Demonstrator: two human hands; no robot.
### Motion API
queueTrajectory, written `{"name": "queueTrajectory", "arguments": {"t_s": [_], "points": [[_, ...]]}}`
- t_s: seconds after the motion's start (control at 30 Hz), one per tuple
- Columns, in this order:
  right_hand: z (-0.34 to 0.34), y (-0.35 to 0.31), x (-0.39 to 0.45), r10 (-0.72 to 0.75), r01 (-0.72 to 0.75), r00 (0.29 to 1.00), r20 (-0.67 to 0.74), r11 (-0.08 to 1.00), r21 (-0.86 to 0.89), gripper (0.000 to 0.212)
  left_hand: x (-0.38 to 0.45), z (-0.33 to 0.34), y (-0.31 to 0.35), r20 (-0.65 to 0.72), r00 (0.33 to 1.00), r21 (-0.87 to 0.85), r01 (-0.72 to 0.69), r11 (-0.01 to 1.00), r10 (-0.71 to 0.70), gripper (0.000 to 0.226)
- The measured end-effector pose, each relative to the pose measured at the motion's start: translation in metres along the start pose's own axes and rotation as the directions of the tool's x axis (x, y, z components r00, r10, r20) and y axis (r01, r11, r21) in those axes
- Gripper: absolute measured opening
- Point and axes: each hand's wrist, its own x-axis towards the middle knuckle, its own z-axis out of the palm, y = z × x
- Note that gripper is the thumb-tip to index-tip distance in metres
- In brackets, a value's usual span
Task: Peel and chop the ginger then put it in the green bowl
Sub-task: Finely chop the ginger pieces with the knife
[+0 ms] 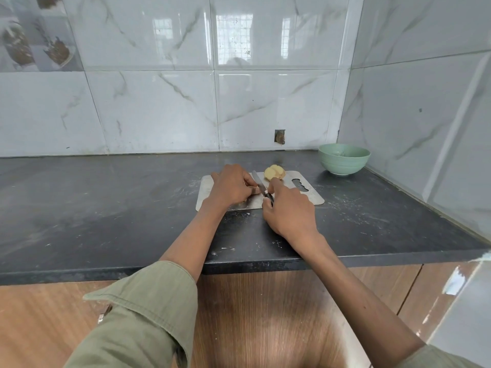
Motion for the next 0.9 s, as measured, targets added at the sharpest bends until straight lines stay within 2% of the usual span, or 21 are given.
{"name": "queueTrajectory", "arguments": {"t_s": [0.1, 0.2, 0.33, 0.53, 0.7, 0.83, 0.9], "points": [[0.000, 0.000, 0.003, 0.001, 0.000, 1.000, 0.011, 1.000, -0.018, 0.017, 0.002, 0.002, -0.003, 0.018, 1.000, -0.016, 0.018, 1.000, -0.018, 0.008], [0.002, -0.002, 0.010, -0.007, 0.008, 0.999, 0.041, 1.000, -0.020, 0.014, 0.003, 0.003, -0.005, 0.022, 1.000, -0.026, -0.012, 1.000, 0.013, 0.026], [0.004, -0.001, 0.014, -0.010, 0.011, 0.998, 0.061, 1.000, -0.013, 0.015, 0.004, 0.004, -0.006, 0.021, 1.000, -0.065, -0.016, 0.998, 0.018, 0.012], [0.004, -0.004, 0.003, 0.013, -0.012, 1.000, 0.006, 0.998, -0.059, 0.018, 0.007, 0.007, -0.011, 0.012, 1.000, -0.065, -0.011, 0.998, 0.012, 0.016], [0.002, -0.003, 0.002, 0.028, -0.028, 1.000, -0.001, 0.999, -0.029, 0.018, 0.004, 0.003, -0.010, -0.004, 1.000, -0.070, -0.023, 0.997, 0.022, 0.012], [-0.001, -0.003, 0.000, 0.029, -0.029, 0.999, -0.015, 1.000, -0.002, 0.019, 0.004, 0.000, -0.012, 0.033, 0.999, -0.111, -0.024, 0.994, 0.028, 0.022], [-0.003, -0.004, 0.000, 0.033, -0.032, 0.999, -0.019, 0.999, 0.005, 0.019, 0.004, -0.001, -0.012, 0.045, 0.999, -0.119, -0.018, 0.993, 0.024, 0.015]]}}
